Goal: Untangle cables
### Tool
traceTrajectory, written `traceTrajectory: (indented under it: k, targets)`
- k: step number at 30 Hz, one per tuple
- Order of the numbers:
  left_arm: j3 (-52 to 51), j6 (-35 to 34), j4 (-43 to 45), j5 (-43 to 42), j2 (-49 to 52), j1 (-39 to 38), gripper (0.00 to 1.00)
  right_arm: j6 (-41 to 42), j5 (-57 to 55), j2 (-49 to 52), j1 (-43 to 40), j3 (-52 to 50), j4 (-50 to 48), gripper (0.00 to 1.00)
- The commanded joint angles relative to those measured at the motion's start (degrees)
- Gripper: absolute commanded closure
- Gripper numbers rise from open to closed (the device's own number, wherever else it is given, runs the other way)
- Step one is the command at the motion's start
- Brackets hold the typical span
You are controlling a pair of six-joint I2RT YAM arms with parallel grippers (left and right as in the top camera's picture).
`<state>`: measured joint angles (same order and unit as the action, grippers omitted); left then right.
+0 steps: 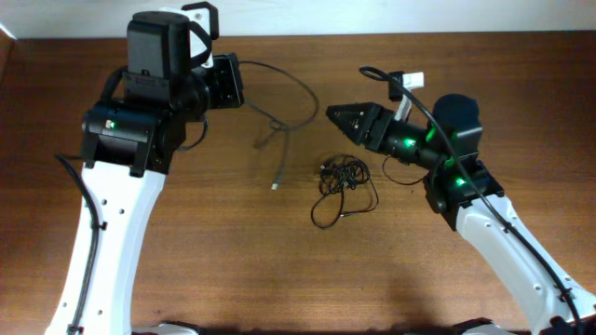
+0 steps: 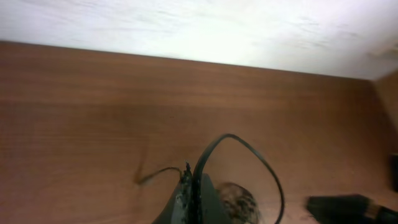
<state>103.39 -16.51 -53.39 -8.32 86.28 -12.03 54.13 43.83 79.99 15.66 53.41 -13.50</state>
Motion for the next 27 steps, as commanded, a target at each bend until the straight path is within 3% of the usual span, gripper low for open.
traceTrajectory:
  k: [1,6,7,8,11,12,14,17,20,24,26,27]
  targets:
    - [0.7,-0.6,0.7,-8.0,0.0,0.1,1.0,0.8,-6.9,-0.2,2.1,0.4,4.3,0.27]
    - [0.7,-0.6,1.1,-14.2,0.0,0.1,1.0,0.8,-10.6,-0.1,4.0,0.4,4.8,0.28]
    - [0.7,-0.6,1.4,-14.7,0.0,0.1,1.0,0.8,-11.1,-0.1,4.2,0.4,4.8,0.39]
    - [0.7,-0.6,1.5,-14.9,0.0,0.1,1.0,0.8,-12.1,-0.1,4.6,0.4,5.3,0.58]
    - [0.7,-0.5,1.5,-14.8,-0.2,0.1,1.0,-0.3,-21.9,-0.1,4.6,0.4,12.4,0.89]
    - [0.7,-0.3,1.5,-14.8,-0.3,0.1,1.0,-1.7,-26.6,-0.1,4.6,0.4,15.8,0.94]
    - [0.7,2.8,1.3,-10.0,-0.4,0.1,1.0,-5.5,-31.0,-0.1,4.6,0.4,18.0,0.96]
    - [0.7,2.6,-1.2,11.6,-0.3,0.1,1.0,-6.2,-32.3,-0.1,4.5,0.4,16.6,0.96]
    - [0.7,1.6,-2.3,25.7,-0.3,0.1,1.0,-7.4,-38.1,-0.1,4.5,0.4,17.7,0.96]
    - [0.7,1.6,-2.4,26.1,-0.3,0.1,0.91,-7.4,-32.5,-0.1,4.5,0.4,15.1,0.96]
    - [0.7,1.6,-2.4,24.4,-0.3,0.1,0.76,-7.4,-27.0,-0.1,4.5,0.4,10.4,0.96]
    - [0.7,1.6,-2.4,22.5,-0.3,0.1,0.74,-7.4,-26.2,-0.1,4.6,0.4,9.2,0.96]
